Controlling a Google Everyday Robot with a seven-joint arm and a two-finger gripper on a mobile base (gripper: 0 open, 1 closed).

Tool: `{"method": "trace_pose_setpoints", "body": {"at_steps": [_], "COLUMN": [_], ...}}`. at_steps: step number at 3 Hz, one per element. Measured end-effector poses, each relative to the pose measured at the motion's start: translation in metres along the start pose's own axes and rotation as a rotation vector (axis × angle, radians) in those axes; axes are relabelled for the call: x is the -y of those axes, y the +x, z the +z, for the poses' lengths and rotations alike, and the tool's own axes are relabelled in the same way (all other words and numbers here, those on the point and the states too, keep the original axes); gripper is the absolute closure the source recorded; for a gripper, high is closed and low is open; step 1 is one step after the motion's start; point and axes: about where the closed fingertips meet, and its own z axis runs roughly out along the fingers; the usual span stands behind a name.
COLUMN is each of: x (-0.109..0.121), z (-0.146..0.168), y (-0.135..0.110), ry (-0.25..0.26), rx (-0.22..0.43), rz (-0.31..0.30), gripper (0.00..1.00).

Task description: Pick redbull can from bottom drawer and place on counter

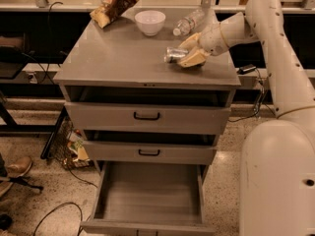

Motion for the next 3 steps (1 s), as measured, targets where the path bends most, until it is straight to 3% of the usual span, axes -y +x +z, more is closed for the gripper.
{"method": "trace_pose_setpoints", "body": {"at_steps": [1,2,3], "x": [0.0048,0.0083,0.0105], "z": [0.0040,0.0032,-0.0023], "y": [0.0018,0.0014,0.0000], "ry": [0.001,0.004,0.011], "rx": [0.009,0.021,0.045], "rz": [0.012,0.020,0.026], "gripper": [0.11,0.00,0.00]}}
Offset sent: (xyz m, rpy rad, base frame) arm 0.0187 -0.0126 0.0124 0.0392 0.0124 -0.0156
